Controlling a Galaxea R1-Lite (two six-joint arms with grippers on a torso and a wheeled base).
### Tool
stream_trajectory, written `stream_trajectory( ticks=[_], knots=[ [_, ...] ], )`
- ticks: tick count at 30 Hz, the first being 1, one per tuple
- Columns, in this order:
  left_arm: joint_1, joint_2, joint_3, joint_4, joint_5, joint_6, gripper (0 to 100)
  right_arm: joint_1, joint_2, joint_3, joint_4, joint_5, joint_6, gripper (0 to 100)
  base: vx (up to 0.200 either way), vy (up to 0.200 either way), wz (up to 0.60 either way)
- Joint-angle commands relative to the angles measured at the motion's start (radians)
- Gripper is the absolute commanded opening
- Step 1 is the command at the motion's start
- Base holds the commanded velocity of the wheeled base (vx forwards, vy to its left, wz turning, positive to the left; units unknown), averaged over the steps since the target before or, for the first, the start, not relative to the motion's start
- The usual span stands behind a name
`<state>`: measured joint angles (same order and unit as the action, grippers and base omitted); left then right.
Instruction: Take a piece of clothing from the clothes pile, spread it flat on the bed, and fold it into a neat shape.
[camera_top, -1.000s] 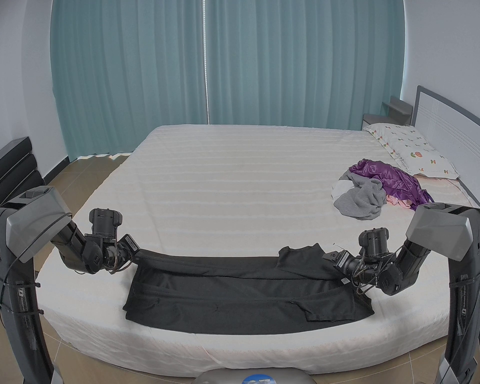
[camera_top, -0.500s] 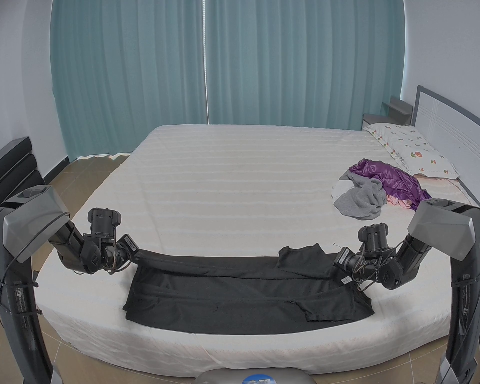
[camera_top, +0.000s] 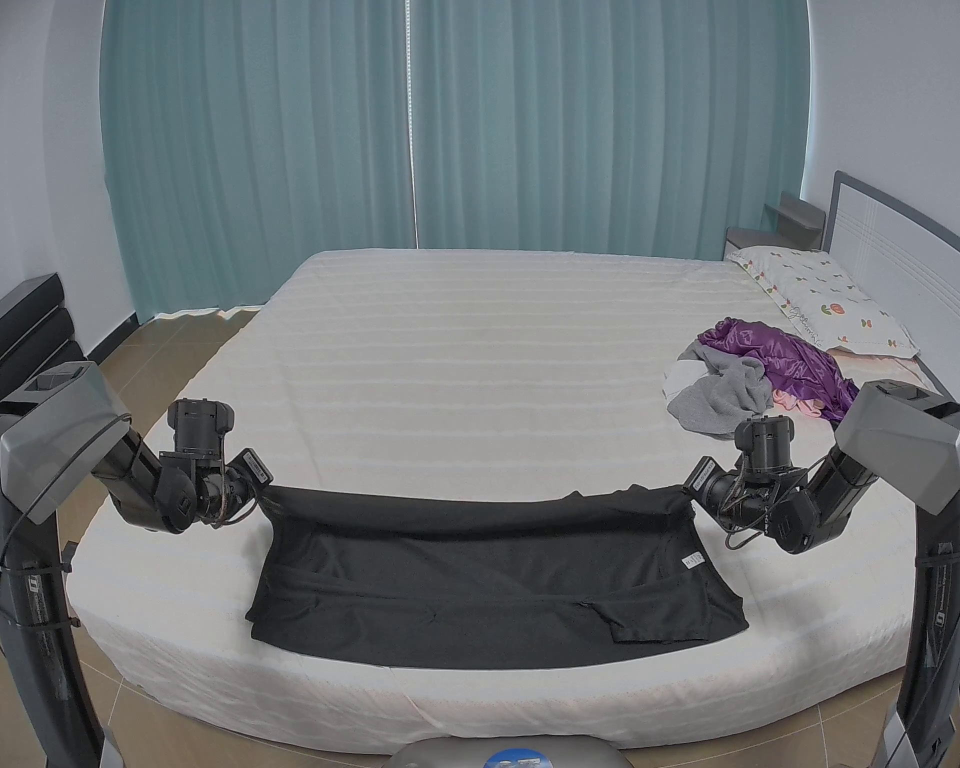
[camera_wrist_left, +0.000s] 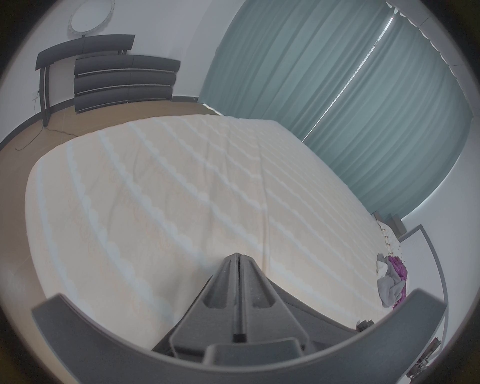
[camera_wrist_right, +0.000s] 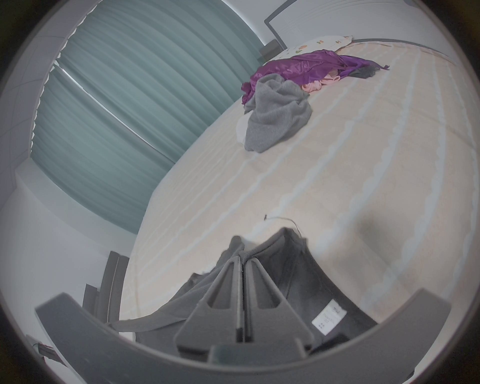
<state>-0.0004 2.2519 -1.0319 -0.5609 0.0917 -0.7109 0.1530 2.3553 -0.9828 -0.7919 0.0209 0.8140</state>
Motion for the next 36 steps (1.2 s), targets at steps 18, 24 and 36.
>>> stream_trajectory(
  ticks=[18,24,36],
  knots=[
    [0.019,0.048,-0.152,-0.004,0.008,0.008,0,-0.009,0.012,-0.079,-0.009,-0.021,0.010,0,0.000,0.000,0.00],
    [0.019,0.029,-0.096,0.002,0.003,0.014,0,-0.009,-0.034,-0.008,-0.009,-0.010,0.004,0,0.000,0.000,0.00],
    [0.034,-0.054,0.099,-0.004,-0.026,0.070,0,-0.007,-0.119,0.171,-0.015,0.013,0.002,0,0.000,0.000,0.00]
  ],
)
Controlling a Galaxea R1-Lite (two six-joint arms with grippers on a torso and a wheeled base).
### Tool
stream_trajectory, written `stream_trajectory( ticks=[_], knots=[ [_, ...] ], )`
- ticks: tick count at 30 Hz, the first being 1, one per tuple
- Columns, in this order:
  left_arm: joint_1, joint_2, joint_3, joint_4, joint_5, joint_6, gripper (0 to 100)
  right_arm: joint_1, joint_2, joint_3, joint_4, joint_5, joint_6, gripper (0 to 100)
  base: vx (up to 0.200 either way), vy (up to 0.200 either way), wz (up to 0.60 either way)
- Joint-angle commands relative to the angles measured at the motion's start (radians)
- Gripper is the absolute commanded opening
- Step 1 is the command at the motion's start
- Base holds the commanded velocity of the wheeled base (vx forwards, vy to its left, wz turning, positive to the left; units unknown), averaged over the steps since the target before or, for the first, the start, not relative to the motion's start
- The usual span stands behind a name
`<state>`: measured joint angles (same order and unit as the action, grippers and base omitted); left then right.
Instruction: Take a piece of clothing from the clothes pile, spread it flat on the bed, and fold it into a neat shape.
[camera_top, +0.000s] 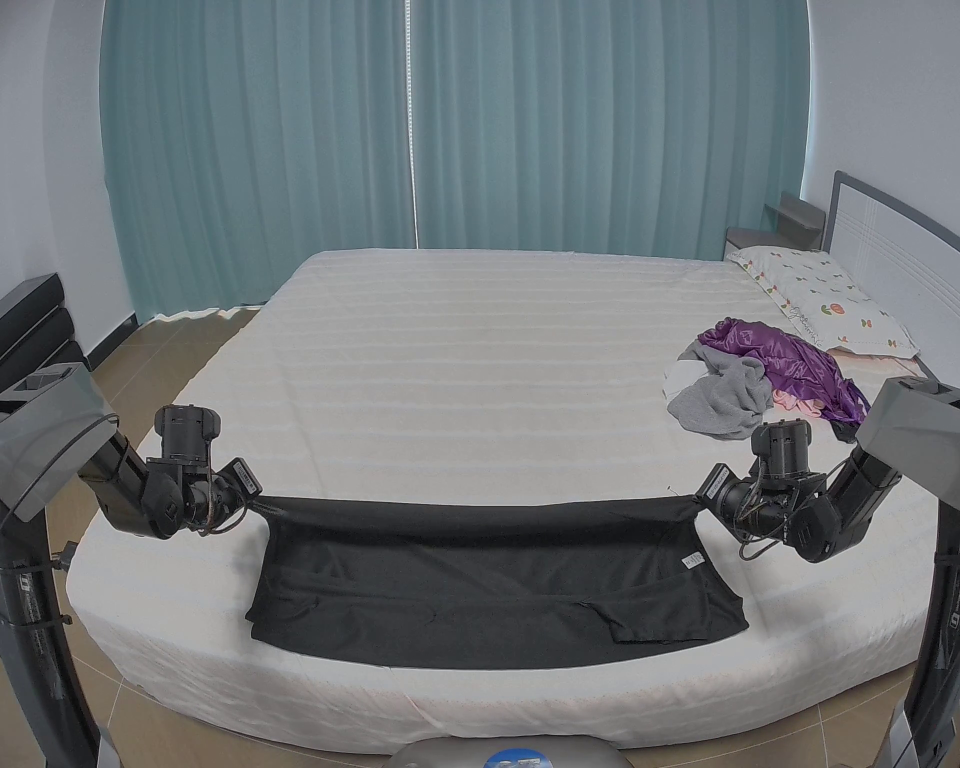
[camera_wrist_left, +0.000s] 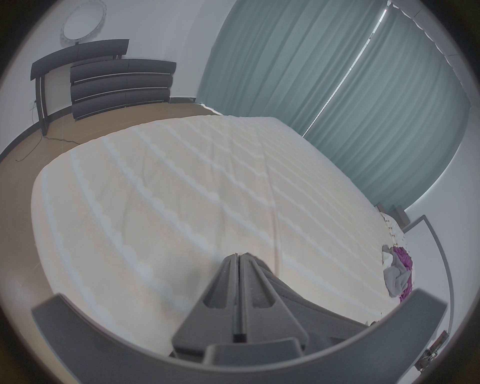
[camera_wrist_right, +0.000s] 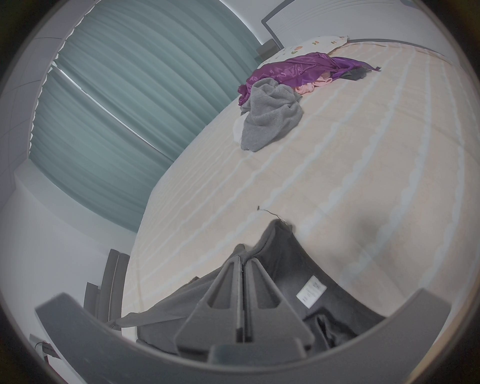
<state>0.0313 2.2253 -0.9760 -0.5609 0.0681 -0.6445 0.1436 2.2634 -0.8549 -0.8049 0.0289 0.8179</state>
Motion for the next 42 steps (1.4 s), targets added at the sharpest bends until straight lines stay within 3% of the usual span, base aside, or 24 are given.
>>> stream_trajectory(
  ticks=[1,12,29,30,31,32,42],
  knots=[
    [0.002,-0.027,0.043,-0.004,-0.002,0.003,0,0.002,-0.027,0.043,-0.002,0.005,-0.002,0,0.000,0.000,0.00],
    [-0.001,-0.016,0.177,-0.007,-0.025,0.039,0,0.008,0.025,0.128,-0.002,0.028,-0.057,0,0.000,0.000,0.00],
    [-0.008,0.013,0.220,-0.007,-0.030,0.051,0,0.008,0.071,0.137,-0.022,0.028,-0.102,0,0.000,0.000,0.00],
    [-0.010,0.013,0.223,-0.007,-0.030,0.054,100,0.008,0.071,0.139,-0.030,0.028,-0.102,0,0.000,0.000,0.00],
    [-0.011,0.011,0.226,-0.007,-0.030,0.055,100,0.008,0.073,0.140,-0.033,0.028,-0.102,0,0.000,0.000,0.00],
    [-0.011,0.010,0.230,-0.007,-0.030,0.055,100,0.010,0.076,0.140,-0.036,0.028,-0.103,100,0.000,0.000,0.00],
    [-0.010,-0.024,0.203,-0.008,-0.039,0.049,100,-0.016,0.021,0.122,-0.037,0.035,-0.092,100,0.000,0.000,0.00]
  ],
)
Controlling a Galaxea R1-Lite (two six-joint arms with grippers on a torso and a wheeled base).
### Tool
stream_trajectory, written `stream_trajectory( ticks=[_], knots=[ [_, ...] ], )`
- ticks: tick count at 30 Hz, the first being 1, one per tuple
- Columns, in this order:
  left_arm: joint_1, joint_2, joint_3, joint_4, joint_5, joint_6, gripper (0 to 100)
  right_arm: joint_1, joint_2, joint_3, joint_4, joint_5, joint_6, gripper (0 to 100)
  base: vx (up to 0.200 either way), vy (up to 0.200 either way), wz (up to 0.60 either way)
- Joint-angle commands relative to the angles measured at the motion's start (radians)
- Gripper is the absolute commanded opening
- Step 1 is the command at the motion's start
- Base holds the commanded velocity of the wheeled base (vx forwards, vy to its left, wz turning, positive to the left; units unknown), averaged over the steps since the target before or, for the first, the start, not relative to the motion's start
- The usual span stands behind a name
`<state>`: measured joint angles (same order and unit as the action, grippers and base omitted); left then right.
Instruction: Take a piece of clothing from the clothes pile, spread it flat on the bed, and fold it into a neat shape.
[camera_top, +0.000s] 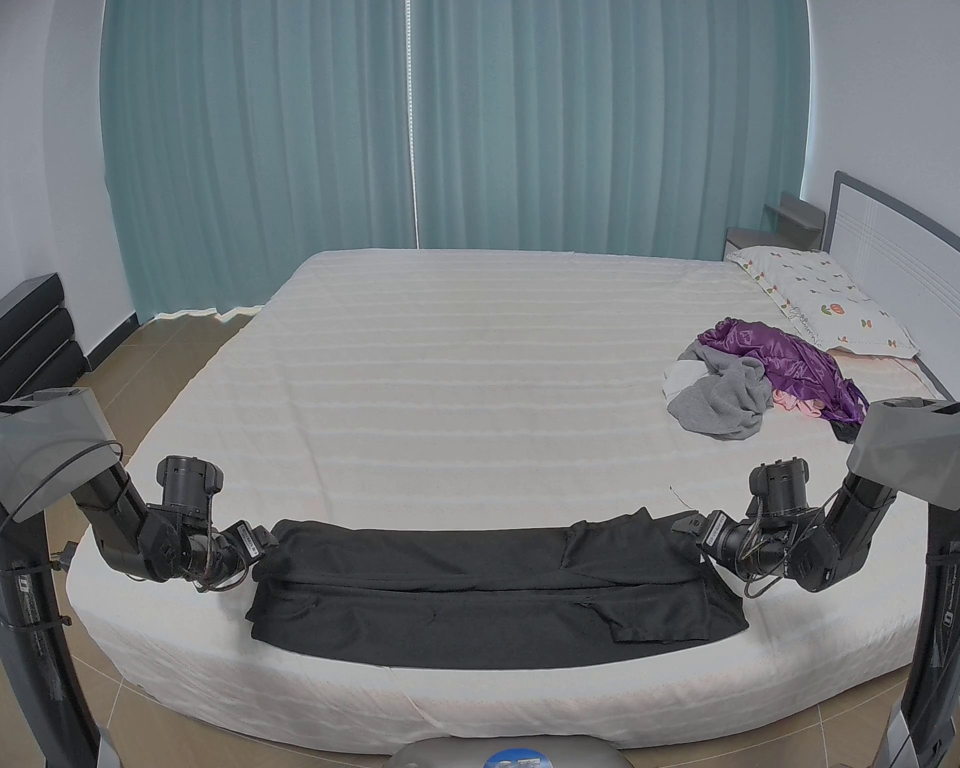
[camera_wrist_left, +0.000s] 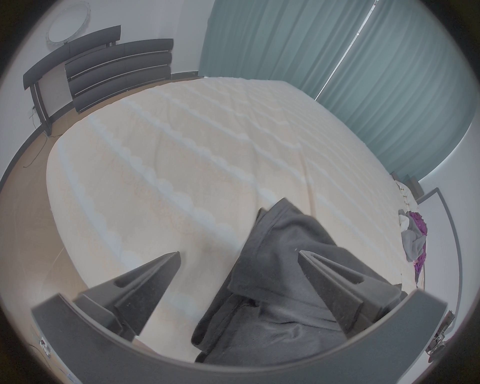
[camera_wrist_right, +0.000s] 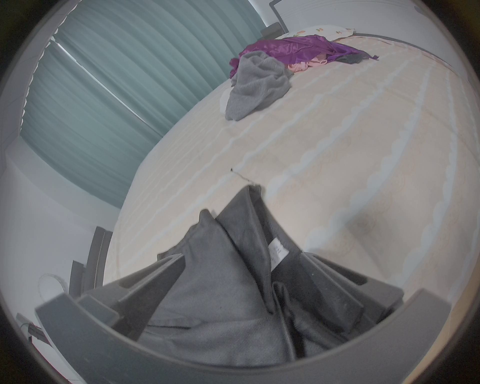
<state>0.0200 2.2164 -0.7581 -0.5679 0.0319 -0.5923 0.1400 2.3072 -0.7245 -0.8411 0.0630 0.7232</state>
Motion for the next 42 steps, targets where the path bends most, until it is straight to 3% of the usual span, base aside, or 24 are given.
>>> stream_trajectory(
  ticks=[1,4,9,20,21,42],
  knots=[
    [0.005,-0.012,-0.046,0.002,-0.012,-0.006,100,-0.022,-0.022,-0.024,-0.001,0.009,0.007,100,0.000,0.000,0.00],
    [0.006,-0.001,-0.095,0.008,-0.023,-0.009,100,-0.031,-0.009,-0.043,-0.003,0.026,0.036,100,0.000,0.000,0.00],
    [-0.009,0.117,-0.222,0.005,-0.044,-0.020,100,-0.034,0.037,-0.085,-0.006,0.069,0.182,100,0.000,0.000,0.00],
    [-0.025,0.255,-0.376,0.010,-0.033,-0.015,100,-0.045,0.060,-0.036,-0.141,0.092,0.193,100,0.000,0.000,0.00],
    [-0.025,0.258,-0.377,0.010,-0.033,-0.015,0,-0.045,0.060,-0.032,-0.142,0.093,0.193,100,0.000,0.000,0.00],
    [-0.009,0.230,-0.366,0.003,0.031,-0.090,0,-0.045,0.061,-0.033,-0.150,0.092,0.193,100,0.000,0.000,0.00]
  ],
)
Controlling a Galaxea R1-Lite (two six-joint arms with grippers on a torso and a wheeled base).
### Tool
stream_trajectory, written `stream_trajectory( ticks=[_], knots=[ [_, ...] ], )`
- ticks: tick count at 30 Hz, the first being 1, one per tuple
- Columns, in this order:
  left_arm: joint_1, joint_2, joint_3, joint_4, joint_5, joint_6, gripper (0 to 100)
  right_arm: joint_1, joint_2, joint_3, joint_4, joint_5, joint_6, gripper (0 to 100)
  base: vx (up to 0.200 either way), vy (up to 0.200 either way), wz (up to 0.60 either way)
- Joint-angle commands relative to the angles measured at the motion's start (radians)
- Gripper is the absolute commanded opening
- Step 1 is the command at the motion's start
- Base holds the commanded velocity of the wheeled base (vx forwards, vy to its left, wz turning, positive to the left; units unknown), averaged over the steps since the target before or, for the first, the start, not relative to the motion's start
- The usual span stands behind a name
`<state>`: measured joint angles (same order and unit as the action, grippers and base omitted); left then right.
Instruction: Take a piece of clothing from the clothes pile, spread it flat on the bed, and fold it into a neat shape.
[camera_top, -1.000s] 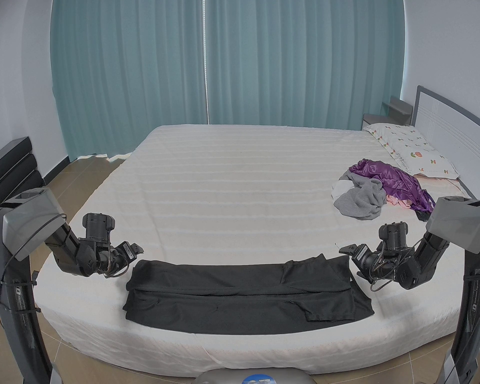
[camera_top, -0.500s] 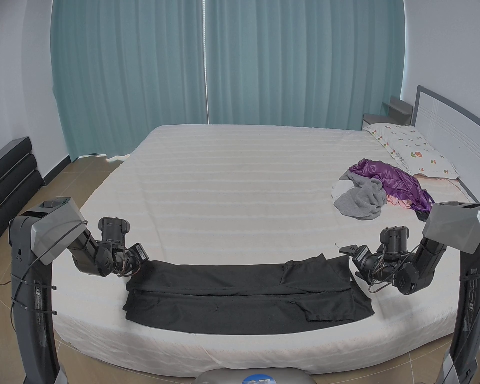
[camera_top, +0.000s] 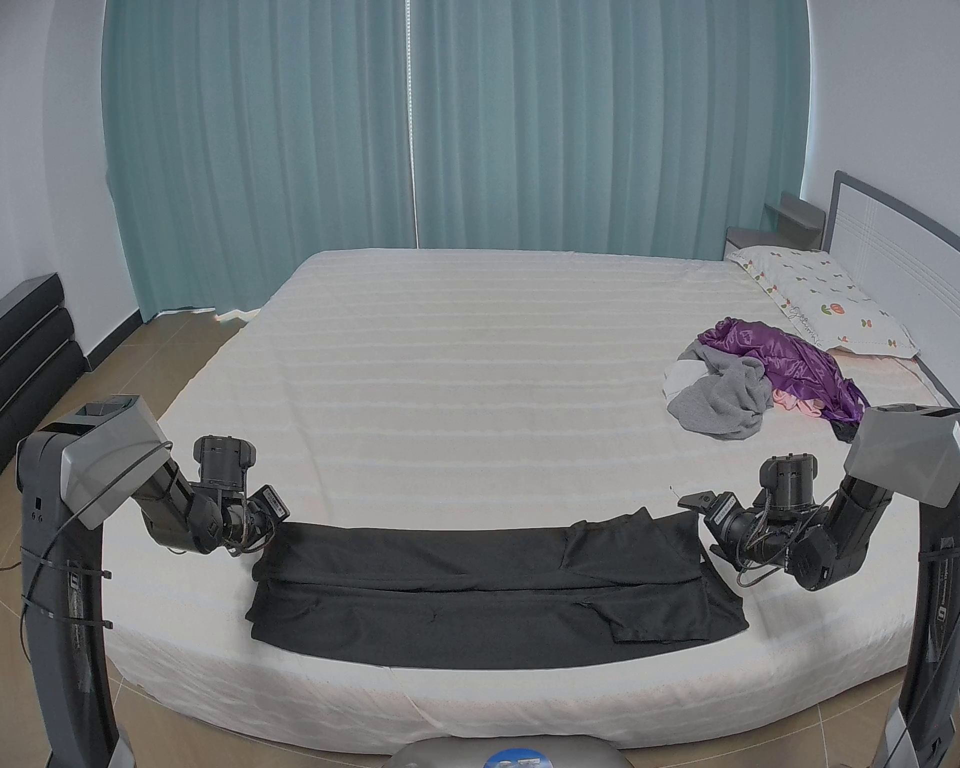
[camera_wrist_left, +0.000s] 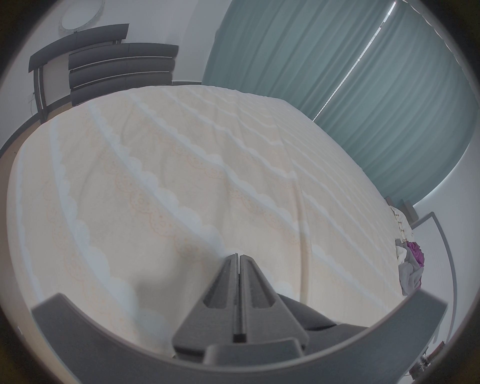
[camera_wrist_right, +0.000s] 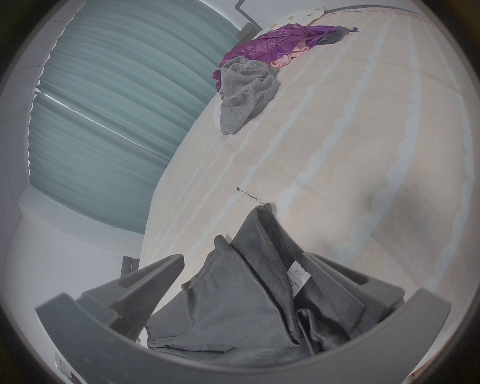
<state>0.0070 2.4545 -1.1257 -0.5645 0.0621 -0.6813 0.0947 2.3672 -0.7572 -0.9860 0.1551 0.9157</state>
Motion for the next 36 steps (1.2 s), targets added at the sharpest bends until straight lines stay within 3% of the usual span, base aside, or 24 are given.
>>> stream_trajectory(
  ticks=[1,11,12,26,36],
  knots=[
    [0.005,-0.009,0.001,0.000,0.002,-0.001,0,0.000,0.003,-0.001,-0.007,0.000,0.000,100,0.000,0.000,0.00],
    [0.008,-0.022,0.014,0.003,0.001,-0.001,0,0.000,0.020,-0.019,-0.010,-0.011,-0.003,100,0.000,0.000,0.00],
    [0.008,-0.022,0.014,0.005,0.001,-0.001,100,-0.003,0.029,-0.030,-0.010,-0.014,-0.005,100,0.000,0.000,0.00],
    [0.018,-0.074,0.052,0.003,-0.030,-0.060,100,-0.013,0.075,-0.125,0.047,-0.083,-0.015,100,0.000,0.000,0.00],
    [0.080,-0.230,0.227,-0.003,-0.266,-0.014,100,-0.020,-0.054,0.111,-0.080,-0.074,-0.012,100,0.000,0.000,0.00]
  ],
)
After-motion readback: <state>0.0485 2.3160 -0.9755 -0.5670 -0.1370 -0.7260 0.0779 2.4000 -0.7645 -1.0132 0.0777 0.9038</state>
